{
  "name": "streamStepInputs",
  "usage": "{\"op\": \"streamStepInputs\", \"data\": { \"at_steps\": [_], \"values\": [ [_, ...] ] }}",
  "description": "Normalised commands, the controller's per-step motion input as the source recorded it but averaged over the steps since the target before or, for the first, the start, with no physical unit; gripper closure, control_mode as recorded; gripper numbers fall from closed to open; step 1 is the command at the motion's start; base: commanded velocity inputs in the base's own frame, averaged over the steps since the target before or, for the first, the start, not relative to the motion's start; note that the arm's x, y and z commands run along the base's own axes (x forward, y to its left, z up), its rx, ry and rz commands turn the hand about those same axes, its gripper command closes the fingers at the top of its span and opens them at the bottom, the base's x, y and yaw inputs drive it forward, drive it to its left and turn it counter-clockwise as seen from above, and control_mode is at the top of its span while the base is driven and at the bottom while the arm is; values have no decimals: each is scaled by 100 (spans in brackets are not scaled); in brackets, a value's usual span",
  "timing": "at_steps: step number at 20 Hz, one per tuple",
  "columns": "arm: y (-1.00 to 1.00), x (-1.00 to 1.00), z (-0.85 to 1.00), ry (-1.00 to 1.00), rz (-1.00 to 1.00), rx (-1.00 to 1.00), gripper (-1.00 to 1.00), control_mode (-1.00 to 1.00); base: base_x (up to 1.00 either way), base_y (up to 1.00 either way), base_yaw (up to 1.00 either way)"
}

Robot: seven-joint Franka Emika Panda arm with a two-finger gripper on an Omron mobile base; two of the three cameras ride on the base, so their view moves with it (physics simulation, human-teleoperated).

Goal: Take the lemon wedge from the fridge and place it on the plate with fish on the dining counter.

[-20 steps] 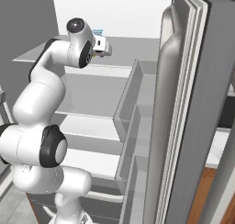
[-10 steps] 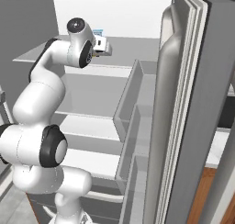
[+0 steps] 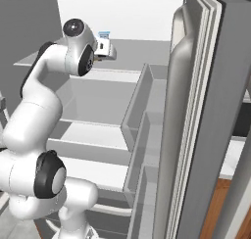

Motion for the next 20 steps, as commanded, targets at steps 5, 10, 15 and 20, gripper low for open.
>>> {"op": "streamStepInputs", "data": {
  "at_steps": [5,10,15,20],
  "values": [
    [19,-100,8,-10,0,3,100,-100,0,0,0],
    [25,-100,0,-1,-3,11,100,-100,0,0,0],
    [19,-100,20,4,-7,19,100,-100,0,0,0],
    [10,-100,15,22,-12,18,100,-100,0,0,0]
  ]
}}
